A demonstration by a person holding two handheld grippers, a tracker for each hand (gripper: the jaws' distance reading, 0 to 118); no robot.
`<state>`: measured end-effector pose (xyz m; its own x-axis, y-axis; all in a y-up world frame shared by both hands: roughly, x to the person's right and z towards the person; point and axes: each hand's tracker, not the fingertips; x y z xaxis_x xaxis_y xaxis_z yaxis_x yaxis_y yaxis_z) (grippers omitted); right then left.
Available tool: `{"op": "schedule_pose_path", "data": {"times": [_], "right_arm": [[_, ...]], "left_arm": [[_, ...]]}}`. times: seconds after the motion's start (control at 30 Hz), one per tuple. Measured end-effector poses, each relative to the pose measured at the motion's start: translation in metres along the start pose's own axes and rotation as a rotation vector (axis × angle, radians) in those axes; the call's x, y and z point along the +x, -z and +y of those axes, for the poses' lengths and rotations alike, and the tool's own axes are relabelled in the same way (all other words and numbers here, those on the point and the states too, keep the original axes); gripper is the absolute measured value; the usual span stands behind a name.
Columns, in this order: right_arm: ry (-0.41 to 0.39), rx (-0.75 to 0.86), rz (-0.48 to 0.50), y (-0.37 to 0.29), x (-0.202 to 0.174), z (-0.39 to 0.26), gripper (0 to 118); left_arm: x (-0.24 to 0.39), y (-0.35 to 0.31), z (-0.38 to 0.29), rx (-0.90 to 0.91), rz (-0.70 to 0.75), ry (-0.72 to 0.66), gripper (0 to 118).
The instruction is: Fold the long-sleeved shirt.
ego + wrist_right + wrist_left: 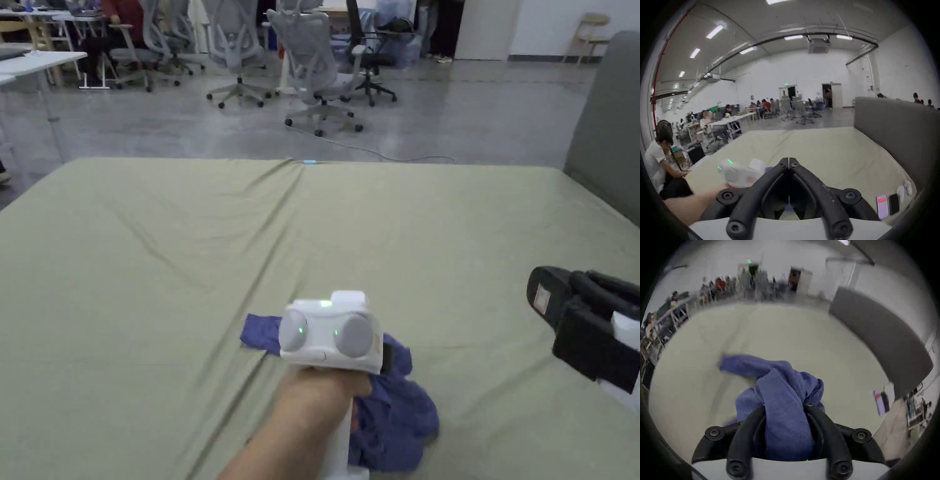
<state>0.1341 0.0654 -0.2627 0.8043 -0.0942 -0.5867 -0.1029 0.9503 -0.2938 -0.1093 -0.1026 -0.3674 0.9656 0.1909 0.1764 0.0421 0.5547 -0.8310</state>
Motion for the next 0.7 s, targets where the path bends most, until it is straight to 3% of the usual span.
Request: {"op": "schedule_pose_path", "data": {"times": [0.13, 0.17, 0.2, 0.27, 0.33, 0.4, 0.5, 0.57, 0.67, 0.7], "right_arm": [[0.060, -0.134, -0.051, 0.008, 0.011, -0.046, 2], [0.069, -0.171, -0.037, 0.010, 0.012, -0.056, 2], [0.078, -0.191, -0.025, 0.011, 0.014, -0.064, 2], [0.096, -0.213, -0.034, 0.015, 0.015, -0.077, 2], [0.132, -0.229, -0.031, 0.018, 0.015, -0.083, 2], [0.159, -0.223, -0.016, 0.021, 0.016, -0.084, 2], [0.182, -0.203, -0.002, 0.022, 0.015, -0.085, 2], [0.186, -0.207, 0.005, 0.027, 0.016, -0.088, 2], [0.196, -0.216, 0.012, 0.034, 0.016, -0.098, 2], [0.199, -0.225, 0.012, 0.036, 0.016, -0.101, 2]], "left_arm": [[0.029, 0.099, -0.050, -0.267, -0.079, -0.025, 25], [0.035, 0.108, -0.052, -0.211, -0.063, -0.024, 25], [0.045, 0.104, -0.044, -0.096, 0.067, 0.001, 25], [0.051, 0.105, -0.031, -0.130, 0.083, 0.097, 32], [0.038, 0.093, -0.014, -0.096, 0.004, 0.020, 74], [0.040, 0.041, -0.013, 0.092, -0.047, -0.023, 116], [0.043, -0.044, -0.032, 0.389, -0.021, 0.031, 118], [0.039, -0.086, -0.058, 0.482, 0.055, 0.061, 118], [0.038, -0.110, -0.105, 0.399, 0.248, 0.029, 117], [0.035, -0.113, -0.121, 0.347, 0.287, 0.005, 108]]}}
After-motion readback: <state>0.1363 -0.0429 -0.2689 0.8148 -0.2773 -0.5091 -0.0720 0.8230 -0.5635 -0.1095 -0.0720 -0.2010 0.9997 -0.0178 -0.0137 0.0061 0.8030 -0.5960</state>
